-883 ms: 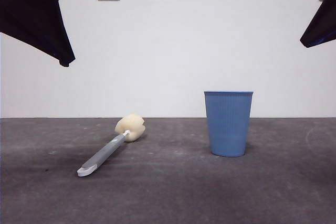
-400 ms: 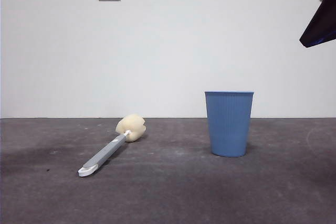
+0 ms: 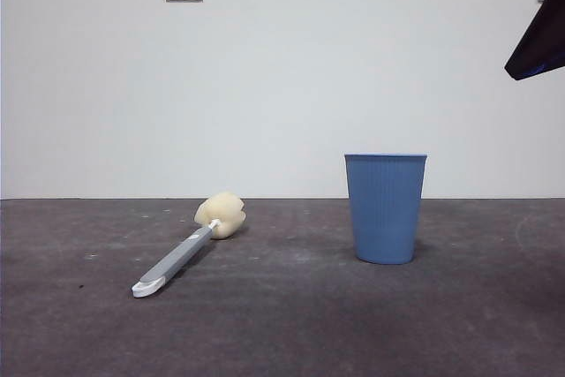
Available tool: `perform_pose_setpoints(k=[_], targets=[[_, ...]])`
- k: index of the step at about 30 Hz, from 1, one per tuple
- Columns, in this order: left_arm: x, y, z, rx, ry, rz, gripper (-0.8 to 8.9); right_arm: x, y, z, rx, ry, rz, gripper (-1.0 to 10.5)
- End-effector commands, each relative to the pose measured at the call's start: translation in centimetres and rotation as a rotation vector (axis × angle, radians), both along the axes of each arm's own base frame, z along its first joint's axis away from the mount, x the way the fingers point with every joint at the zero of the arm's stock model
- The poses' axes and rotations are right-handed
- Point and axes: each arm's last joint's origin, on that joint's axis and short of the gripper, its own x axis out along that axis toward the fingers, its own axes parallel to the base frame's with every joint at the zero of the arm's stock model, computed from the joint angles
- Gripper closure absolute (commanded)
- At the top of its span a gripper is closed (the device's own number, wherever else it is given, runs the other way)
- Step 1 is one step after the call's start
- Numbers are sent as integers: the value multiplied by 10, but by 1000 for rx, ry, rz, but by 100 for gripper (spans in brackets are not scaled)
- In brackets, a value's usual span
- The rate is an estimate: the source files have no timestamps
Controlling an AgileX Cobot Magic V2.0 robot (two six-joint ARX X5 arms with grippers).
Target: Pick up the cup brush,pick up the cup,insert the brush into the cup,clean the cup,put the cup brush back,put the cup back to the fixed position on the table
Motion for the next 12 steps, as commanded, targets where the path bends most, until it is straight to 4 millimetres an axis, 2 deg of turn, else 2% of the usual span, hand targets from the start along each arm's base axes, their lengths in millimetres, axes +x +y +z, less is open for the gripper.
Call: perform_pose_setpoints(k=[1, 6, 12], targets=[[-3, 1, -19, -15, 7, 1, 817, 0, 0, 2, 8, -7, -5, 946], [-6, 1, -41, -31, 49, 2, 817, 0, 0, 2, 8, -7, -5, 946], [-8, 1, -56, -30, 115, 2, 817, 0, 0, 2, 8, -7, -5, 946]])
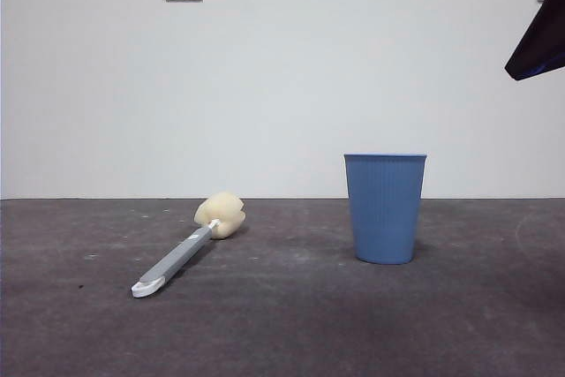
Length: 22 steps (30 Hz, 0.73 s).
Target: Pick up the cup brush,pick up the cup,insert the brush into the cup,clean the cup,put the cup brush back,put the cup back to the fixed position on the table
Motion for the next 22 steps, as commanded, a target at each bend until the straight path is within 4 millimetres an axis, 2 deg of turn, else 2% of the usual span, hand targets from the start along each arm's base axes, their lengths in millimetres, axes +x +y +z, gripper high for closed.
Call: perform_pose_setpoints(k=[1, 7, 22], targets=[[-1, 0, -9, -7, 38, 1, 817, 0, 0, 2, 8, -7, -5, 946], [-5, 0, -18, -6, 122, -4, 817, 0, 0, 2, 8, -7, -5, 946], [-5, 0, -17, -11, 117, -25, 817, 0, 0, 2, 8, -7, -5, 946]])
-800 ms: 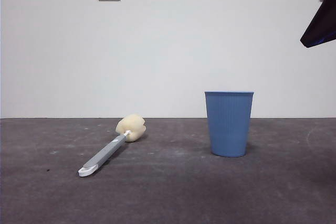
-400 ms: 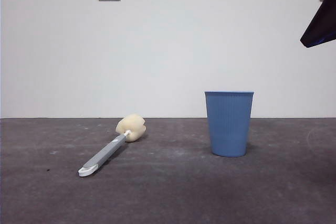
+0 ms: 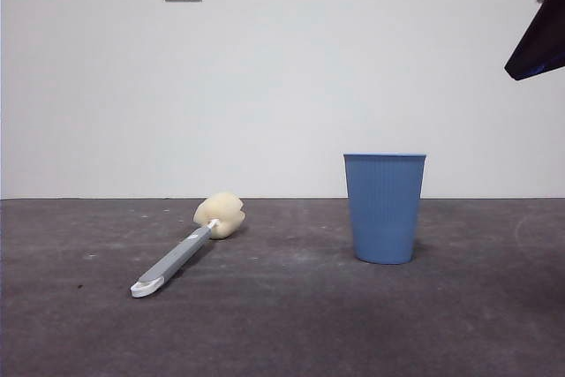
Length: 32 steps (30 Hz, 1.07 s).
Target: Pick up the cup brush,pick up the cup,insert the brush into the cup,clean the cup,put the cup brush back,put the cup back to the fixed position on the table
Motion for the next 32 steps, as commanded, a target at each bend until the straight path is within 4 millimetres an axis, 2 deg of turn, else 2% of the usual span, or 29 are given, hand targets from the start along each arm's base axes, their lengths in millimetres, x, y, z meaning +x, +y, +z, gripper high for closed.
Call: perform_pose_setpoints(k=[1, 6, 9, 15, 19, 24, 32], targets=[[1, 0, -3, -7, 4, 3, 817, 0, 0, 2, 8, -7, -5, 946], [1, 0, -3, -6, 4, 4, 817, 0, 0, 2, 8, -6, -5, 946], [1, 0, -3, -7, 4, 3, 817, -1, -2, 4, -43, -71, 2, 946], [1, 0, -3, -6, 4, 4, 817, -2, -27, 5, -84, -219, -163, 946], [1, 0, -3, -7, 4, 3, 817, -2, -46, -11, -32, -312, -297, 946], [1, 0, -3, -7, 5, 3, 817, -7, -63, -40, 8, -460, -417, 946], [1, 0, -3, -7, 4, 3, 817, -13, -73, -80, -13, -498, -524, 946]])
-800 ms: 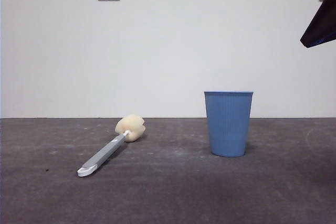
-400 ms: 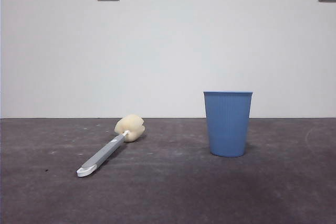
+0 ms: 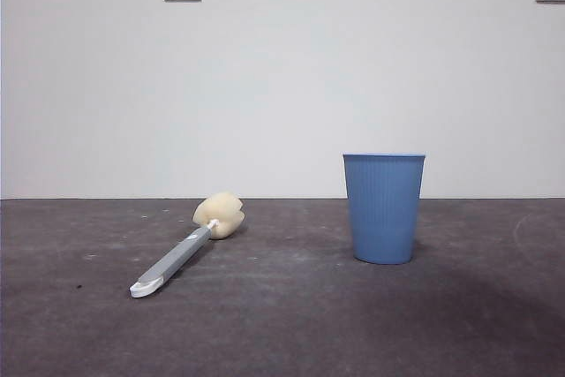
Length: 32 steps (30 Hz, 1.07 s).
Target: Pick up the cup brush,pick up the cup,insert the brush into the cup,clean the cup,put the cup brush back,put the cup back to the fixed position on the table
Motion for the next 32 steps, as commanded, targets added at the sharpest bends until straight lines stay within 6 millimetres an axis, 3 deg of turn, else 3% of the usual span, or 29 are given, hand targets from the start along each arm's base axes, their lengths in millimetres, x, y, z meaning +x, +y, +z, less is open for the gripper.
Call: perform_pose_setpoints(k=[1, 8, 32], targets=[[1, 0, -3, -7, 5, 3, 817, 0, -2, -13, -9, 0, -22, 946], [1, 0, -3, -7, 4, 3, 817, 0, -3, -34, -5, 17, -31, 946], [1, 0, -3, -7, 4, 3, 817, 0, -3, -33, 2, 6, -37, 946]])
